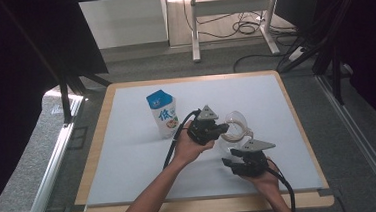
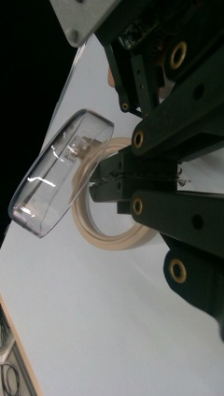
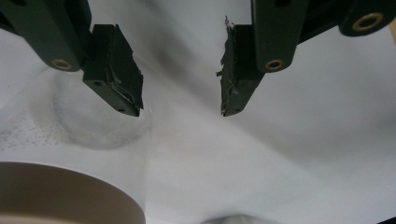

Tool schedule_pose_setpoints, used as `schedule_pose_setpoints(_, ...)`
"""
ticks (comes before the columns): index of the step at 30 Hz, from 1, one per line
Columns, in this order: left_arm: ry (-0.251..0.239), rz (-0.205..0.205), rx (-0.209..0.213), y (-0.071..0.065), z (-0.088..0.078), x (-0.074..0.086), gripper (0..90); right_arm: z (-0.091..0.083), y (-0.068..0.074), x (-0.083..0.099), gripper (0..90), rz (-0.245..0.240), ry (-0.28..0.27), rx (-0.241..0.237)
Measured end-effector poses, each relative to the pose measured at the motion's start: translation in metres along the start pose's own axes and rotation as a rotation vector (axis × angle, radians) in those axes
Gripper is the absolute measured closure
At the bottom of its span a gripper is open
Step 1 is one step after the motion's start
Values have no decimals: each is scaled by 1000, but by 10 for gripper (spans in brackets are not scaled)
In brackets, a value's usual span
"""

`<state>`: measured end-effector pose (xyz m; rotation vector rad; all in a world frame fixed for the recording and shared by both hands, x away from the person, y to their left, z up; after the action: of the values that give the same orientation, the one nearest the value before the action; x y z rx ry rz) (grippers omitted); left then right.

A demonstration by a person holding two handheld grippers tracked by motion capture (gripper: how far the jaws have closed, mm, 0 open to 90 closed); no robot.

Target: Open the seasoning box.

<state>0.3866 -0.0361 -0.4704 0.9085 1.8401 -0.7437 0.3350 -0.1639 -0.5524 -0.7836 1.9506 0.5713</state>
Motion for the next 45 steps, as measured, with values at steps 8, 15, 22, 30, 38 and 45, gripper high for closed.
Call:
schedule_pose_setpoints(8, 1, 29, 16, -10, 5, -10, 900, 2, 3, 1, 482, -16, 10, 2)
schedule_pose_setpoints(15, 4, 61, 34, -20, 10, -19, 900, 1, 3, 1, 477, -14, 9, 6)
schedule_pose_setpoints(22, 11, 79, 47, -28, 16, -24, 900, 0, 3, 0, 475, -15, 2, 5)
schedule_pose_setpoints(30, 18, 103, 60, -37, 22, -28, 900, 1, 3, 3, 473, -9, 12, 1)
schedule_pose_setpoints(38, 1, 75, 40, -24, 12, -21, 900, 1, 3, 3, 470, -13, 17, 6)
schedule_pose_setpoints(45, -45, 42, 21, -10, -10, -9, 834, 0, 2, 3, 467, -8, 17, 13)
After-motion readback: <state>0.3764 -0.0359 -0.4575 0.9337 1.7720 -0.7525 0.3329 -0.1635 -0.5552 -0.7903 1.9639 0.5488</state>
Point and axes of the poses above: each handheld gripper's, and its own axes: z roughly forward along the jaws, x roughly out of its underside, y roughly to its left, the point moved 5 cm from there along z, roughly forward along the jaws, and after that the axes turned 8 degrees about -y, right-handed, at the moved point
